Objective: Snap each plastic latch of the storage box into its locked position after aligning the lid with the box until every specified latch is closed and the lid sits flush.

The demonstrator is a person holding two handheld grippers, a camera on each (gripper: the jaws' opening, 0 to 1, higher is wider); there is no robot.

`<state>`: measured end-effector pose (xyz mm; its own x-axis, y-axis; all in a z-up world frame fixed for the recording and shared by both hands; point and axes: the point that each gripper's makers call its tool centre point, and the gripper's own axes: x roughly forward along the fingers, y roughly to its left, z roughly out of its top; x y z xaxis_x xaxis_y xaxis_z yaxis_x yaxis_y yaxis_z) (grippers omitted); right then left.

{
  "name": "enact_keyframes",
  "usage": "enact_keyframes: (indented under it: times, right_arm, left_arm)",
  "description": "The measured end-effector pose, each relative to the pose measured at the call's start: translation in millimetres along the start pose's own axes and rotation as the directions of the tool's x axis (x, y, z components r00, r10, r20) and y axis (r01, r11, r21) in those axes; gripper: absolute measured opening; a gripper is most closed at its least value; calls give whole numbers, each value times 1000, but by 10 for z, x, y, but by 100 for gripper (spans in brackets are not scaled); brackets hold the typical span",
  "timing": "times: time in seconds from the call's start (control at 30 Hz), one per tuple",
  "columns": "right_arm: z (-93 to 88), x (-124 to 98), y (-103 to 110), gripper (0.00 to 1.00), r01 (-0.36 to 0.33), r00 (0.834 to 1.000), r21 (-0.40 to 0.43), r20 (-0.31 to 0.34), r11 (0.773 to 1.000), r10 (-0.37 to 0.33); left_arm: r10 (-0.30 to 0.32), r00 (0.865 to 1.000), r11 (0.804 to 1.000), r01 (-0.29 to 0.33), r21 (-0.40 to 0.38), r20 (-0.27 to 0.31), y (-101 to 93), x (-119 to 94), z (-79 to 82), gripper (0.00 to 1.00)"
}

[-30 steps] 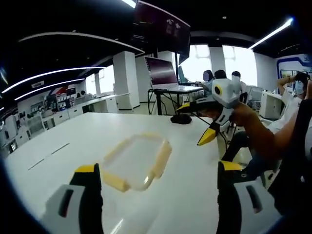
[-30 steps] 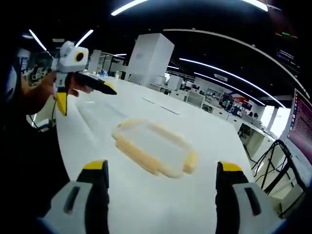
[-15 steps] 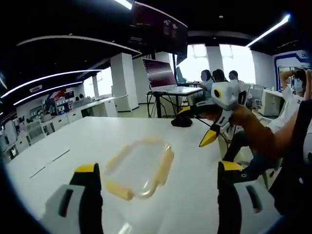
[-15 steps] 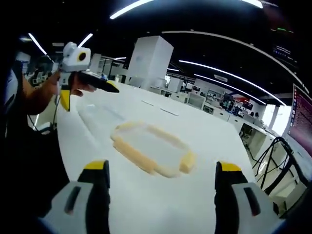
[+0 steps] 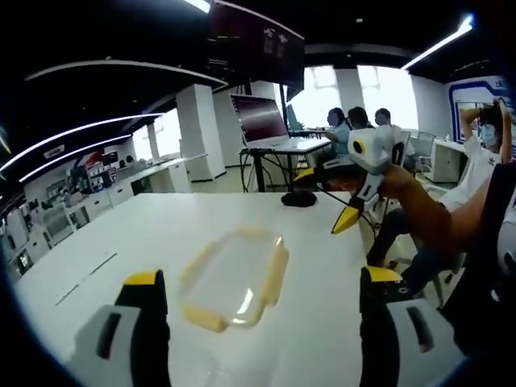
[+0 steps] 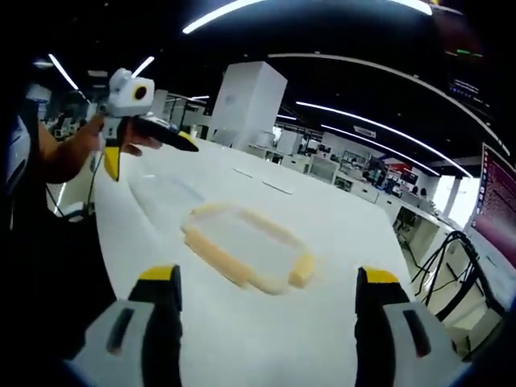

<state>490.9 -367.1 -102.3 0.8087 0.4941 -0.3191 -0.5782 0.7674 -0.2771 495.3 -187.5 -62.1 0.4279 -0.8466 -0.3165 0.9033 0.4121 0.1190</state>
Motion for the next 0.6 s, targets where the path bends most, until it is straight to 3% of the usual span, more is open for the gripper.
enact_keyframes:
  times: [0.6]
  right_arm:
    - [139,-39,-66,89,14,1000,-50,-17,999,-15]
  left_arm:
    - [17,1000,999,-18,42,6,120,-103,153,100]
